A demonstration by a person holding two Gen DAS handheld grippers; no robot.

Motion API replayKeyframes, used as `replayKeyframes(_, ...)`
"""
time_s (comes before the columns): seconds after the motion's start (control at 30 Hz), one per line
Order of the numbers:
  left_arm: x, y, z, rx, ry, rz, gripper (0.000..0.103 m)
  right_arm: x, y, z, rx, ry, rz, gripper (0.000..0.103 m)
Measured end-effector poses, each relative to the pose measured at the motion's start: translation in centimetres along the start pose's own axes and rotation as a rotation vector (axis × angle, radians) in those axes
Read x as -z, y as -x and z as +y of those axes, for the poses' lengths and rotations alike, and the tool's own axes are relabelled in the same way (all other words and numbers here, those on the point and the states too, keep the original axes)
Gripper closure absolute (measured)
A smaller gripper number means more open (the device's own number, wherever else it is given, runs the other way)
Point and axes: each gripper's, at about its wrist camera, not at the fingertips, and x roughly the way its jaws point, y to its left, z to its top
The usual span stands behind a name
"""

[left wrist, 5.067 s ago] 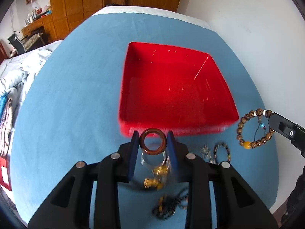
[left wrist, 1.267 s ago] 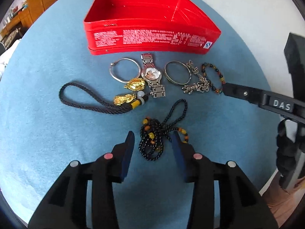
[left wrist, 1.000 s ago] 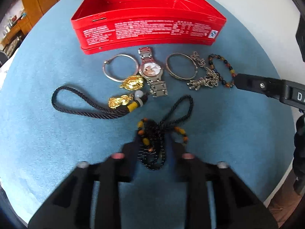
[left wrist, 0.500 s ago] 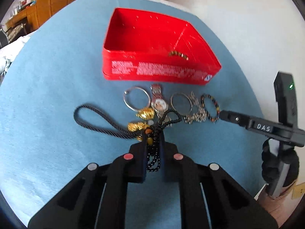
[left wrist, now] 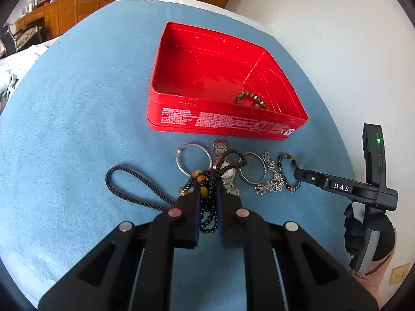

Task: Organize jewelry
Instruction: 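Grasp the multicolour gemstone bracelet with the right tool while the left holds the necklace, then carry the necklace and bracelet into the red tin and open both tools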

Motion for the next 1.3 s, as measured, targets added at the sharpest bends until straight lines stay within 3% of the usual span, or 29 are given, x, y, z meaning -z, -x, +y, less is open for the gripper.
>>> replayKeyframes(0.13, -0.3, -0.3, 0.2, 0.004, 0.001, 0.005, 0.094, -0.5, -0.6, 0.0, -0.021, 0.008, -0.005, 0.072)
replayKeyframes(0.2, -0.4, -0.6, 0.4, 0.002, 0.003, 0.009, 0.094, -0.7, -1.0, 0.0, -0.014, 0.015, -0.006, 0.088)
replayKeyframes(0.27, -0.5, -0.8, 0.7, 0.003, 0.007, 0.017, 0.094, -0.9, -1.2, -0.3, -0.010, 0.011, -0.007, 0.095)
replayKeyframes(0.5, -0.7, -1.1, 1.2, -0.002, 0.027, 0.023, 0.094, 0.0, -0.1, -1.0, -0.081, -0.004, -0.012, 0.096)
replayKeyframes(1.0, -0.1, 2.1, 0.6, -0.005, 0.029, -0.028, 0.094, 1.8, 6.4, 1.8, -0.078, 0.087, -0.109, 0.096)
replayKeyframes(1.3, -0.1, 4.1, 0.3, -0.008, 0.020, -0.055, 0.094, 1.6, 8.2, 2.5, -0.065, 0.108, -0.141, 0.096)
